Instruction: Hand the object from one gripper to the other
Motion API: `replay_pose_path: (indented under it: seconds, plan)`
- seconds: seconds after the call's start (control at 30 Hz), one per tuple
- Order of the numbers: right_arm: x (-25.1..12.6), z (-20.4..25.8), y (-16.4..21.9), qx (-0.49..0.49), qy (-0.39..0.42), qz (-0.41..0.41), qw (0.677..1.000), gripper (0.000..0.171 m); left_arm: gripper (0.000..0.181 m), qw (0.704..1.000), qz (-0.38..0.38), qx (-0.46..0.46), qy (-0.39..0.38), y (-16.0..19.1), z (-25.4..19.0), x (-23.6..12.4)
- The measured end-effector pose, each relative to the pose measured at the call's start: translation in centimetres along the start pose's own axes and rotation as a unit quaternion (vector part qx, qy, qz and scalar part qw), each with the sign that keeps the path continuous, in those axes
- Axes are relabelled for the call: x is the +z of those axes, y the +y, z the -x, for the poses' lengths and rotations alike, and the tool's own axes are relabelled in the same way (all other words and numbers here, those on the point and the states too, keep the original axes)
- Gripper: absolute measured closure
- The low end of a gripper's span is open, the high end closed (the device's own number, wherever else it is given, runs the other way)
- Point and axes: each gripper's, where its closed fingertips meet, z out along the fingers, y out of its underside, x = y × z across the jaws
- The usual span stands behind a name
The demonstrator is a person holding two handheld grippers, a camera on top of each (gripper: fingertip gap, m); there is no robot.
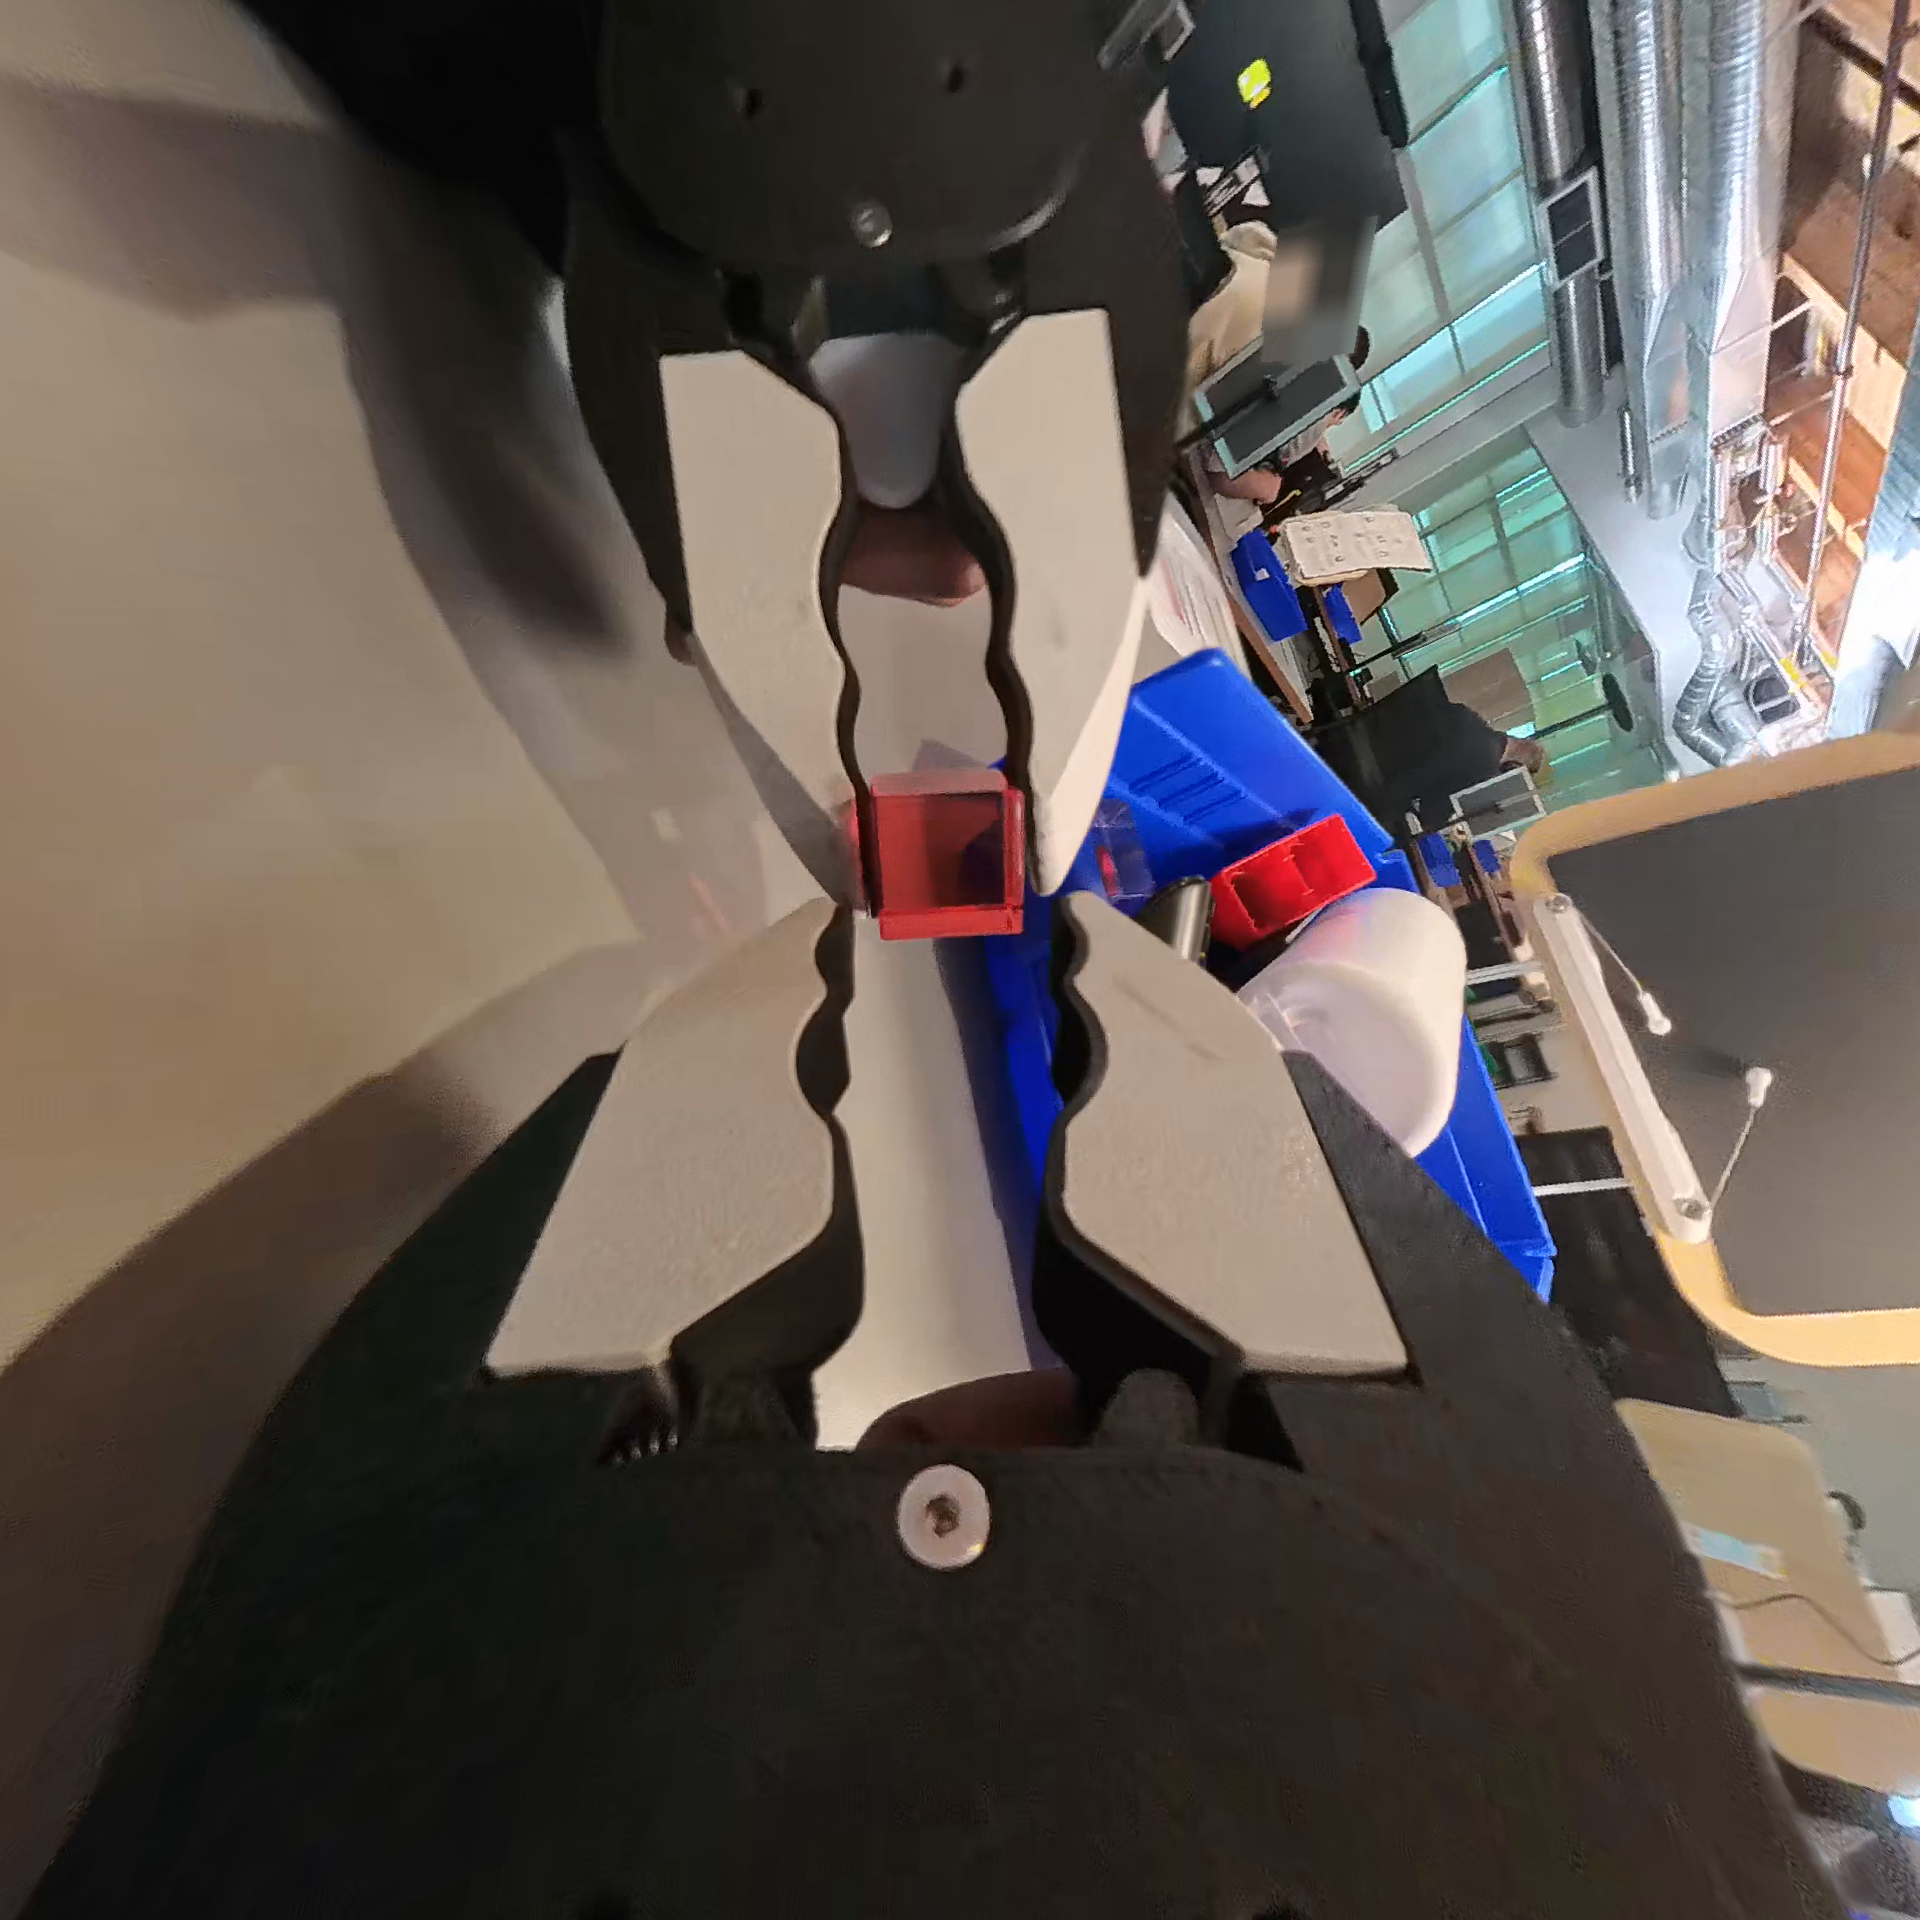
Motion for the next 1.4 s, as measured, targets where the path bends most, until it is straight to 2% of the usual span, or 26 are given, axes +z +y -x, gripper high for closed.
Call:
replay_pose_path:
  seconds: [0.17, 0.27, 0.4, 0.53, 0.6, 0.67, 0.8, 0.9, 1.03, 1.13, 1.2, 1.3, 1.4]
  plan:
    - [0.3, -0.2, 0.4, -0.027, 0.018, 0.02, 0.999, 0.145, 0.152, 0.999, 0.0, -0.039, 0.007, 0.5, 0.2, 0.1]
    - [0.0, -1.4, 0.3, -0.042, 0.058, 0.023, 0.997, 0.145, 0.141, 0.99, -0.018, -0.14, 0.032, 0.2, 0.8, -0.1]
    - [-0.5, -3.2, 0.2, -0.073, 0.122, 0.033, 0.989, 0.146, 0.131, 0.957, -0.043, -0.283, 0.052, 0.0, 2.3, -0.6]
    - [-0.6, -4.2, 0.6, -0.112, 0.167, 0.063, 0.978, 0.146, 0.128, 0.906, -0.068, -0.412, 0.062, -0.3, 3.4, -0.6]
    - [-0.4, -4.2, 0.5, -0.128, 0.18, 0.071, 0.973, 0.146, 0.129, 0.887, -0.071, -0.451, 0.064, -0.4, 3.4, -0.3]
    - [-0.1, -4.1, 0.2, -0.14, 0.189, 0.074, 0.969, 0.146, 0.13, 0.883, -0.067, -0.461, 0.062, -0.4, 3.1, 0.0]
    - [0.4, -3.6, -0.5, -0.152, 0.193, 0.065, 0.967, 0.146, 0.149, 0.894, -0.063, -0.442, 0.025, -0.5, 3.1, 0.2]
    - [0.6, -3.5, -0.5, -0.136, 0.19, 0.061, 0.97, 0.146, 0.15, 0.921, -0.051, -0.385, -0.006, -0.2, 3.4, 0.0]
    - [0.3, -4.0, 0.7, -0.023, 0.157, 0.053, 0.986, 0.144, 0.151, 0.966, -0.018, -0.239, -0.094, 0.5, 5.0, -0.9]
    - [0.1, -4.0, 1.8, 0.133, 0.096, 0.037, 0.986, 0.14, 0.152, 0.98, 0.006, -0.123, -0.154, 0.6, 5.9, -1.5]
    - [0.0, -4.0, 1.6, 0.253, 0.051, 0.005, 0.966, 0.134, 0.152, 0.983, 0.019, -0.061, -0.173, 0.5, 5.8, -1.5]
    - [-0.2, -4.4, 0.1, 0.405, -0.008, -0.062, 0.912, 0.125, 0.152, 0.984, 0.036, 0.006, -0.174, 0.4, 4.8, -0.9]
    - [0.0, -4.2, -1.1, 0.468, -0.044, -0.092, 0.878, 0.123, 0.152, 0.985, 0.04, 0.033, -0.167, 0.0, 3.8, -0.3]
